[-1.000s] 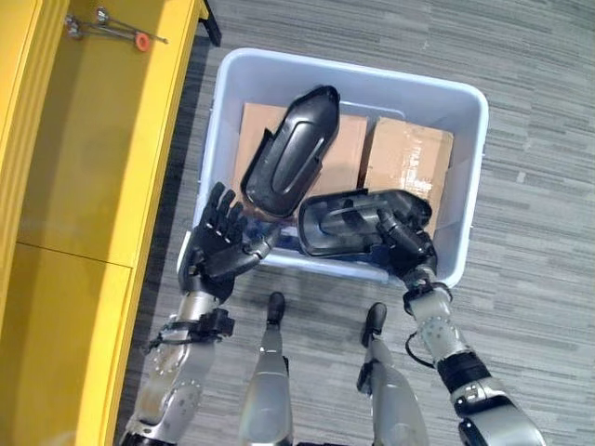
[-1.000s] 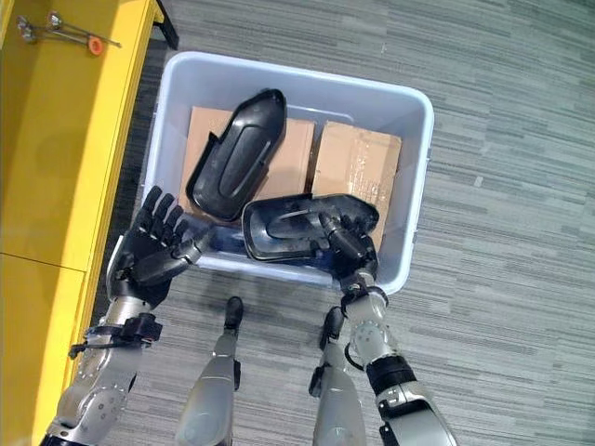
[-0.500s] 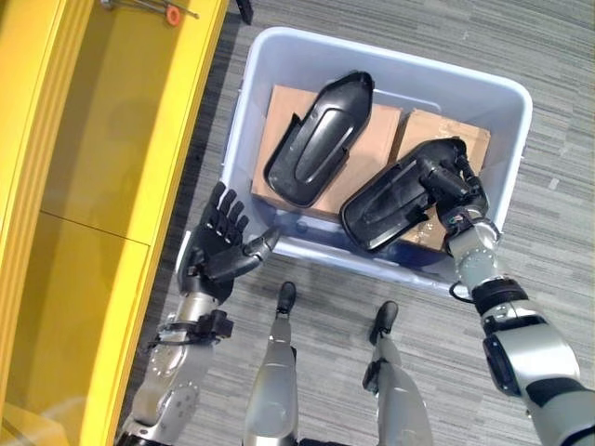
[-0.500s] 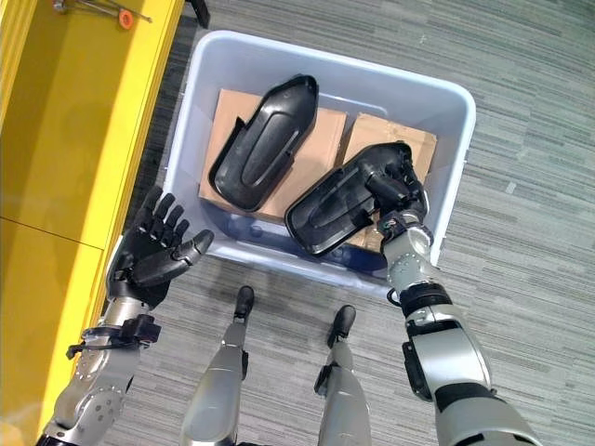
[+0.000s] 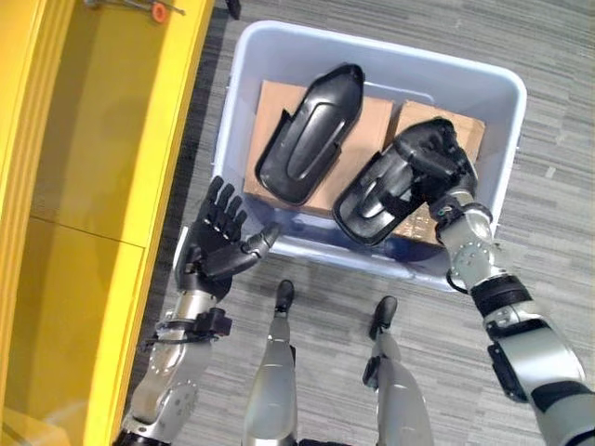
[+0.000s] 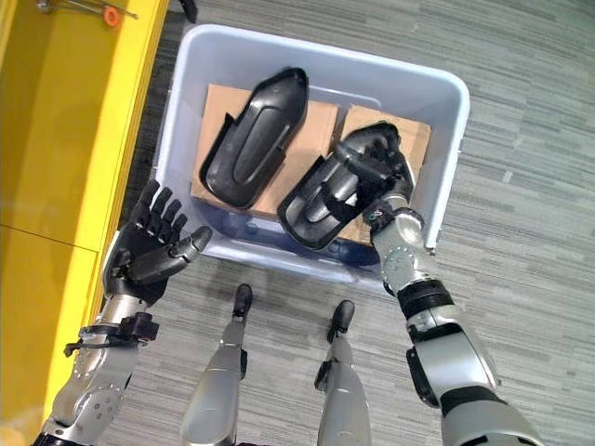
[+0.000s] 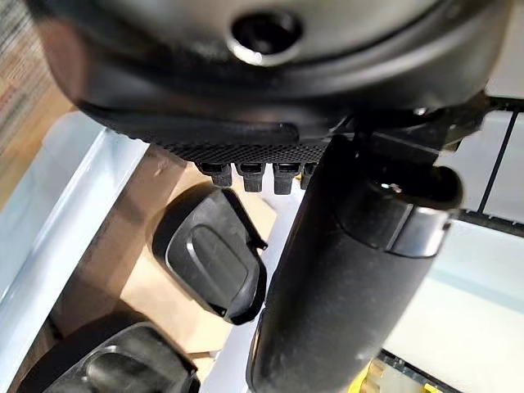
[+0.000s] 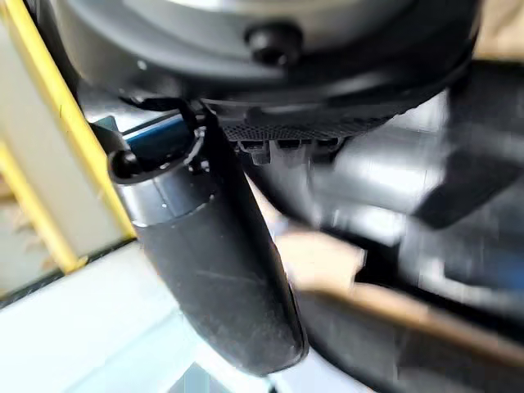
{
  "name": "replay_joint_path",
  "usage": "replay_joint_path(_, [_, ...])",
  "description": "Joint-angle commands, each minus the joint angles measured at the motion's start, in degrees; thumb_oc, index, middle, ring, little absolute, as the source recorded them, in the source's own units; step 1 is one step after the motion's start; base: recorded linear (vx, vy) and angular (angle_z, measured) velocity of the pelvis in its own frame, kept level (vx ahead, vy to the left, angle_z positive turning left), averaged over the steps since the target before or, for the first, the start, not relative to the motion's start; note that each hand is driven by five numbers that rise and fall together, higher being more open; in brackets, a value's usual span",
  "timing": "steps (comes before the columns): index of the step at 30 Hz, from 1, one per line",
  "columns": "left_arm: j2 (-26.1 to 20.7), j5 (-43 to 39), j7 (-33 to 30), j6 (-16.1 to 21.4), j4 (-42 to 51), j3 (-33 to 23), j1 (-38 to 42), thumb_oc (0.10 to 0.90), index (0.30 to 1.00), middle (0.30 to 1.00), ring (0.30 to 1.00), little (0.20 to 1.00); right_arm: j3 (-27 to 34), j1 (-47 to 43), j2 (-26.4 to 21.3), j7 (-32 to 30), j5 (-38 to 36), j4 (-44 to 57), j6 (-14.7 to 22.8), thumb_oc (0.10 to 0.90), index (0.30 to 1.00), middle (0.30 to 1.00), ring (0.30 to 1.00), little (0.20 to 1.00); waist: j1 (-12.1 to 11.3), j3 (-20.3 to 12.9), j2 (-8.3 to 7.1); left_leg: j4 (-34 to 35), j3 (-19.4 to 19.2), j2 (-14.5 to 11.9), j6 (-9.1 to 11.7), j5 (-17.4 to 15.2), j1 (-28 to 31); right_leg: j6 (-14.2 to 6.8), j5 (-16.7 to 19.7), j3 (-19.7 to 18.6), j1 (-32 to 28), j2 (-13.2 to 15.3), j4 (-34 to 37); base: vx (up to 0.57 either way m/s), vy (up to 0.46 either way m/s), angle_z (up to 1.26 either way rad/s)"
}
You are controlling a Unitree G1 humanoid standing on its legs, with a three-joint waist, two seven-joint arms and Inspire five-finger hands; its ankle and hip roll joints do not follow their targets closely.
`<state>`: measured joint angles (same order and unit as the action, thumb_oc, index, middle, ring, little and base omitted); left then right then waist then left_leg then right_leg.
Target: Move parts from the plastic box to the shelf.
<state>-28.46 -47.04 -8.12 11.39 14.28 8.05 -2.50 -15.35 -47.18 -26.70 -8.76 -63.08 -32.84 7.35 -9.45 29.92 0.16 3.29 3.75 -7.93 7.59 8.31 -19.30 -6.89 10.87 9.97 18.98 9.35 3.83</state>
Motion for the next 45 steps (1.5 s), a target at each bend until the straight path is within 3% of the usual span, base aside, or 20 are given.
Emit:
replay_joint_path(1, [-3.09,-1.19,1.4,5.91,10.41,-2.55,-0.71,0.9,1.0,1.0,1.0,1.0,-0.87,-5.11,-3.02,2.27,0.93,6.41,6.88,0.9,1.0,1.0,1.0,1.0,0.4,-0.14,-1.86,0.79,-0.45,1.0,-3.67,-2.51,3.78,-0.64,-6.41,-1.02,0.15,2.37,-7.94,0.0,0.0,0.0])
replay_joint_path(12, [-4.25,-3.01,2.74,5.93,10.93,-3.21,-1.69,0.9,1.0,1.0,1.0,1.0,-1.29,-4.08,-6.32,4.02,0.8,17.33,9.31,0.9,1.0,1.0,1.0,1.0,1.07,-1.64,-2.14,0.91,-0.71,1.03,-3.48,-2.63,4.73,-0.82,-6.21,-1.4,-0.8,2.53,-7.38,0.0,0.0,0.0])
replay_joint_path(20, [-4.34,-2.02,2.52,5.04,12.68,-4.11,-2.96,0.9,1.0,1.0,1.0,1.0,-0.82,6.35,-8.92,4.89,8.82,32.71,8.7,0.9,1.0,1.0,1.0,1.0,2.33,-2.65,-2.78,1.03,-1.0,0.94,-3.52,-2.78,5.58,-1.04,-5.95,-1.54,-1.69,2.49,-6.71,0.0,0.001,-0.01])
replay_joint_path(26, [-3.29,-0.48,2.09,4.6,13.2,-3.92,-2.89,0.9,1.0,1.0,1.0,1.0,2.38,15.29,-5.31,2.95,19.38,38.94,8.42,0.9,1.0,1.0,1.0,1.0,3.11,-3.22,-2.84,0.9,-1.37,0.93,-3.71,-3.09,5.85,-1.26,-5.61,-1.63,-2.2,2.5,-5.87,0.0,0.0,0.0])
replay_joint_path(27, [-2.57,0.12,1.83,4.6,13.09,-4.31,-3.02,0.9,1.0,1.0,1.0,1.0,3.63,19.13,-3.95,2.72,24.45,41.5,8.09,0.9,1.0,1.0,1.0,1.0,3.48,-3.32,-2.72,0.72,-1.33,0.94,-3.77,-3.2,5.78,-1.33,-5.51,-1.77,-2.34,2.56,-5.56,0.0,0.0,0.0])
replay_joint_path(30, [-2.12,0.48,1.66,4.67,12.96,-4.38,-2.93,0.9,1.0,1.0,1.0,1.0,4.29,21.47,-2.98,2.48,26.89,42.5,7.94,0.9,1.0,1.0,1.0,1.0,3.71,-3.43,-2.67,0.58,-1.33,1.0,-3.82,-3.31,5.69,-1.4,-5.45,-1.77,-2.47,2.68,-5.31,0.0,0.0,0.0])
replay_joint_path(37, [-1.06,1.25,0.8,5.05,12.19,-4.41,-2.99,0.9,1.0,1.0,1.0,1.0,4.13,26.73,0.03,3.44,25.44,42.38,7.62,0.9,1.0,1.0,1.0,1.0,4.27,-3.28,-2.51,0.52,-1.58,1.11,-3.9,-3.29,5.47,-1.47,-5.11,-1.95,-2.45,2.86,-4.81,0.0,0.0,0.0])
replay_joint_path(45, [-0.54,1.24,0.3,5.4,10.85,-3.72,-3.05,0.9,1.0,1.0,1.0,1.0,2.65,25.93,3.12,1.96,23.77,36.68,7.43,0.9,1.0,1.0,1.0,1.0,4.02,-2.69,-1.93,0.2,-1.6,1.26,-3.94,-3.35,5.12,-1.38,-5.16,-2.04,-2.24,2.96,-4.89,0.0,0.0,0.0])
